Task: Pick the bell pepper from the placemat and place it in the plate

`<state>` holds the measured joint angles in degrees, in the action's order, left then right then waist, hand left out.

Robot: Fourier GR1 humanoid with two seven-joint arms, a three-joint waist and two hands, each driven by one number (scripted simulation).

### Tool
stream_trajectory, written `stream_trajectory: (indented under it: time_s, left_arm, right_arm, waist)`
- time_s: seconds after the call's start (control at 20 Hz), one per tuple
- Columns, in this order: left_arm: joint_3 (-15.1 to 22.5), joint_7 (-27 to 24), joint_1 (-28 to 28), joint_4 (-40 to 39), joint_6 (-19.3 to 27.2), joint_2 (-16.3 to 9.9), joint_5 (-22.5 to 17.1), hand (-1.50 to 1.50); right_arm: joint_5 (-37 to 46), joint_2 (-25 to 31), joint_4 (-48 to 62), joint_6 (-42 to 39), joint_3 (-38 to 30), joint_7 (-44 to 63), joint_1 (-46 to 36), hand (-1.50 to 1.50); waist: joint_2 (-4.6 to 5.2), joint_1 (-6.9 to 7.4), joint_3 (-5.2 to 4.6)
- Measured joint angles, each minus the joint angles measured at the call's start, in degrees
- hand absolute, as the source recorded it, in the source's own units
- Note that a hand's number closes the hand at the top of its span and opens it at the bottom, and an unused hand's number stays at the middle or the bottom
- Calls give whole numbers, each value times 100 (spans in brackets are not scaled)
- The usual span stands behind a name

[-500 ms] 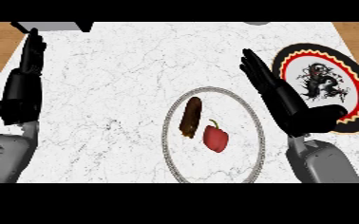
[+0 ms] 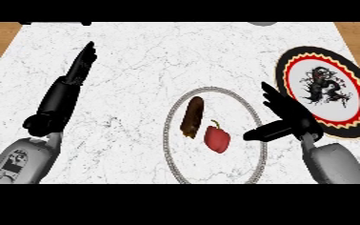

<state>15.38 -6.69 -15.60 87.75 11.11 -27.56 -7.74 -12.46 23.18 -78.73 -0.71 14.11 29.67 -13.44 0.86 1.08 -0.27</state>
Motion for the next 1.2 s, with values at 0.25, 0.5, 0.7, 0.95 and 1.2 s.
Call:
stream_trajectory:
  time_s: [0.25, 0.5, 0.7, 0.95, 1.2]
  left_arm:
    - [165, 75, -28, 78, -472, 12, -235, 0]
    - [90, 90, -2, 24, -707, 24, -360, 0]
    - [34, 123, 178, 223, -801, -22, -380, 0]
    - [-15, 298, 177, 363, -825, -21, -396, 0]
    - [-116, 245, 259, 399, -913, -71, -423, 0]
  right_arm:
    - [1026, 550, 266, -344, 803, 1145, -817, -150]
    - [1496, 115, 556, -601, 1284, 2502, -1943, -150]
    - [1374, -295, 849, -773, 1299, 3184, -2534, -150]
    - [795, -712, 1351, -853, 1086, 3641, -3003, -150]
    - [126, -725, 1862, -1061, 958, 3871, -3325, -150]
  waist:
    - [-44, 130, -5]
    - [-65, 79, 10]
    - [-84, 43, 16]
    - [-91, 11, 18]
    - [-91, 4, 17]
